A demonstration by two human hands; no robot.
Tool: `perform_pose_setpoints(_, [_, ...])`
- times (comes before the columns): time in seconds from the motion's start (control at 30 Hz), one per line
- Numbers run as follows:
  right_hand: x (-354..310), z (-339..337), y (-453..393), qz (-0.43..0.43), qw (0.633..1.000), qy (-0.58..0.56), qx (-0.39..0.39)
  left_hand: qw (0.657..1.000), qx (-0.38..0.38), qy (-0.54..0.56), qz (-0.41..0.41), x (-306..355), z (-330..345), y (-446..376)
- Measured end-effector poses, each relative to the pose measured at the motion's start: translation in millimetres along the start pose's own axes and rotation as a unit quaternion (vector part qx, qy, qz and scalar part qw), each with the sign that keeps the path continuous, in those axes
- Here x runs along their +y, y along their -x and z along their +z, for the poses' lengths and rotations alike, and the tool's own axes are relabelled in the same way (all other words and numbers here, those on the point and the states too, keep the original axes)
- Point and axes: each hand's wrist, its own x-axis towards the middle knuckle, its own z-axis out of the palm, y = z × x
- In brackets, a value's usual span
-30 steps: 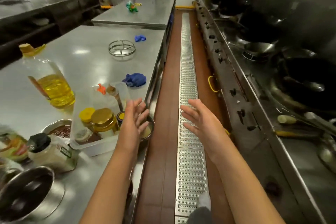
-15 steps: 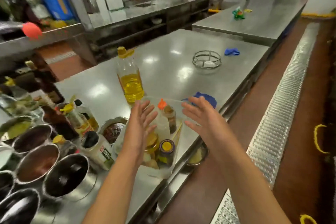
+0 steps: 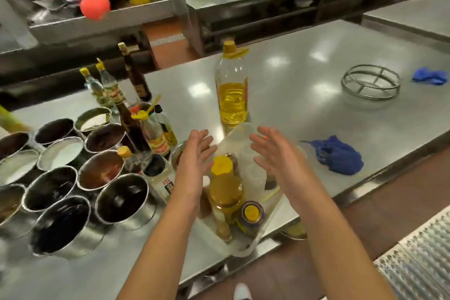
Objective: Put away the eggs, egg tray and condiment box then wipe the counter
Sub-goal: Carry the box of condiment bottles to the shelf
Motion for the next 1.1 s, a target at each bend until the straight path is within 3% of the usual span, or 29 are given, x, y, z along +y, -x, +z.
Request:
perform_pose_setpoints(0.13, [-13.4, -1.6, -23.2, 0.012, 1.000, 0.029, 0.002, 0.999, -0.036, 0.023, -0.028, -1.5, 23.3, -35.2])
perform_pose_setpoints(0.27, [-37.5, -15.3, -51.4, -0.027, 0.999, 0.030, -0.003, 0.998, -0.069, 0.011, 0.006, 9.7, 53.0, -61.1])
perform_pose_setpoints(0.4, [-41.0, -23.0, -80.3, -0.022, 0.998, 0.056, -0.021, 1.000, -0.020, 0.012, 0.020, 12.7, 44.1, -75.8])
perform_pose_setpoints(0.53, [-20.2, -16.3, -121.8, 0.022, 0.993, 0.104, -0.053, 0.997, 0.023, 0.038, -0.056, -1.8, 23.4, -87.0])
perform_pose_setpoints(0.63, [3.5, -7.2, -147.6, 0.037, 0.983, 0.150, -0.102, 0.988, 0.084, 0.068, -0.113, -16.8, 13.7, -88.1])
perform_pose_setpoints(0.87, [24.5, -21.3, -193.2, 0.005, 0.950, 0.250, -0.188, 0.962, 0.228, 0.083, -0.122, -50.5, -3.0, -72.1])
perform_pose_setpoints(1.1, [45.8, -70.2, -228.1, -0.067, 0.917, 0.350, -0.176, 0.887, 0.443, 0.059, -0.118, -96.7, -3.0, -35.0])
